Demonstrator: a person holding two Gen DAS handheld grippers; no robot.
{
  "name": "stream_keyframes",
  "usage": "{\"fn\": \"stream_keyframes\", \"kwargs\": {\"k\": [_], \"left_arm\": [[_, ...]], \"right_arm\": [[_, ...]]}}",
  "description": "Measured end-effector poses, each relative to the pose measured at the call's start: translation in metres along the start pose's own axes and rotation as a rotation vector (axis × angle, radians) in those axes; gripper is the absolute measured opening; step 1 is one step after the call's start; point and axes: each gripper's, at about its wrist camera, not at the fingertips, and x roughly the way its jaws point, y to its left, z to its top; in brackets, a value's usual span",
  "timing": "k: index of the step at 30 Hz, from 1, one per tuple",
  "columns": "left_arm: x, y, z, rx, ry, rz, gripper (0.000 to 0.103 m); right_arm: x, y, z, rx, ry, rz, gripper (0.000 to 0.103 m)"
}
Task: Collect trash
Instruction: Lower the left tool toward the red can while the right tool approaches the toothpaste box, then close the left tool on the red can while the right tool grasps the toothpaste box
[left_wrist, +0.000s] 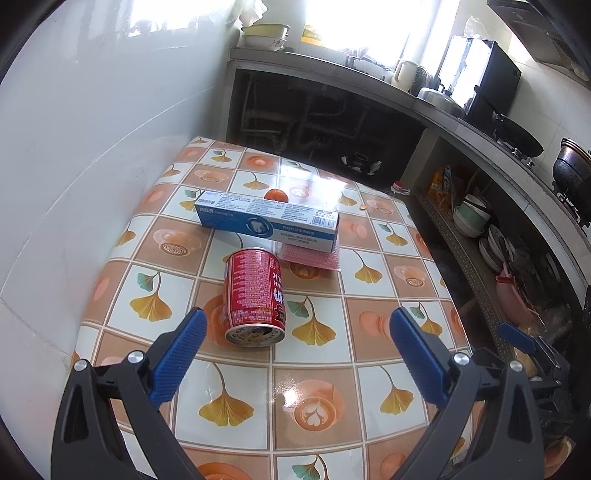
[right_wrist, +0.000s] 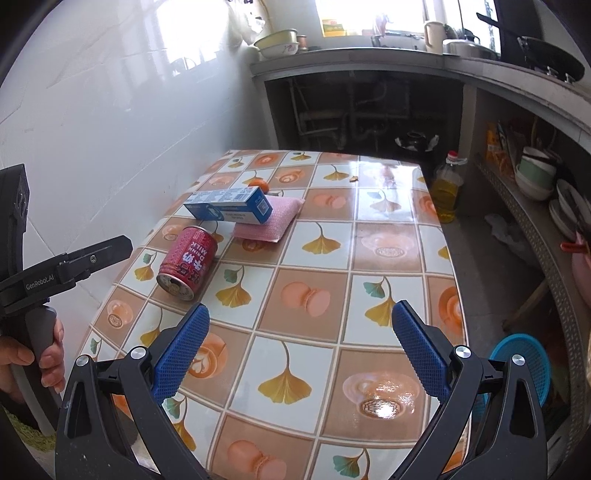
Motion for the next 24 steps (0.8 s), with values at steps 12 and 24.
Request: {"fn": "stream_keyframes", "kwargs": {"k": [12, 24], "left_arm": [[-0.001, 0.001, -0.001, -0.004, 0.000, -0.004, 0.097], [-0.007, 0.018, -0.016, 0.008, -0.035, -0.087, 0.097]], "right_arm": [[0.002, 0.002, 0.000, -0.006, -0.002, 0.004, 0.095], [0.010, -0.040, 0.008, 0.095, 0.031, -0.023, 0.095]]}}
